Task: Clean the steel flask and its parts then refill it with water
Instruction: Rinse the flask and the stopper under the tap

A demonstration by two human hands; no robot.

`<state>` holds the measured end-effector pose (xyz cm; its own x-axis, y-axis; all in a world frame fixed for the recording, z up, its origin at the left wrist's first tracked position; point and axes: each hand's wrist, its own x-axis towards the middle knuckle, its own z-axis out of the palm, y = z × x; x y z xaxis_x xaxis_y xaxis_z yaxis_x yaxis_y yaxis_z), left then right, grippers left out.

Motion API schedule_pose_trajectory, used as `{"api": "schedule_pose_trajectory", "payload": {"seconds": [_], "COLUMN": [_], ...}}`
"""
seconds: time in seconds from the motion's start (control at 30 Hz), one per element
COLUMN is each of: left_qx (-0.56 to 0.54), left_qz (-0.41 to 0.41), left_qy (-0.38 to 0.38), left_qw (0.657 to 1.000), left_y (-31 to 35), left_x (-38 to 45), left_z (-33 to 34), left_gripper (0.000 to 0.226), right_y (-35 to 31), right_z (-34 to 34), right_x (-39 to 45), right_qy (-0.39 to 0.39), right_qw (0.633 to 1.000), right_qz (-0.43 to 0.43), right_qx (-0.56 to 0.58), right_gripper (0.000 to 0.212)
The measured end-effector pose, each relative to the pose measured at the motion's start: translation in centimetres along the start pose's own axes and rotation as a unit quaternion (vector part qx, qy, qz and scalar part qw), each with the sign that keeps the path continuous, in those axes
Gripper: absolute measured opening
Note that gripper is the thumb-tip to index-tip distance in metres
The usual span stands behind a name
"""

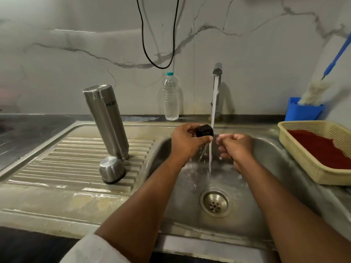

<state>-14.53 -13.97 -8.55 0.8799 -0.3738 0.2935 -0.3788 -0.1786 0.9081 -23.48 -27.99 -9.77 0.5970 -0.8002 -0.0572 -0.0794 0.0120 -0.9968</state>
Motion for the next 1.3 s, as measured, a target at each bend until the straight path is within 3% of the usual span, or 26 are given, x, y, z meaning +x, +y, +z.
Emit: {"api": "schedule_pose_trajectory", "payload": {"seconds": [0.1, 0.3, 0.57, 0.87, 1.3], "left_qx": [0.034, 0.118, 0.192, 0.287, 0.352], "left_qz": [-0.032, -0.058, -0.066, -0.109, -0.126], "left_qy": [-0.001, -0.012, 0.007, 0.000, -0.037], "left_qw": [0.999, 0.991, 0.979, 0.952, 0.927], "left_y": [1.0, 1.2, 2.1, 2.6, 1.7], "left_x": [-1.4, -5.0, -8.0, -11.6, -13.2], "left_z": [-1.6, -6.1, -13.9, -22.6, -25.1], "left_gripper": [0.053, 0.061, 0.044, 0.053, 0.061], "right_y": [0.6, 1.3, 1.4, 1.1, 0.8], "right_z": [0.2, 0.8, 0.6, 0.5, 0.3], "right_x": [-0.1, -0.1, -0.1, -0.7, -1.3], "right_qy": [-0.003, -0.026, -0.042, -0.060, -0.065], "right_qw": [0.998, 0.983, 0.976, 0.971, 0.969], "right_qz": [-0.022, -0.075, -0.093, -0.095, -0.093], "right_qx": [-0.059, -0.164, -0.194, -0.209, -0.219], "right_gripper": [0.005, 0.008, 0.006, 0.008, 0.007]}}
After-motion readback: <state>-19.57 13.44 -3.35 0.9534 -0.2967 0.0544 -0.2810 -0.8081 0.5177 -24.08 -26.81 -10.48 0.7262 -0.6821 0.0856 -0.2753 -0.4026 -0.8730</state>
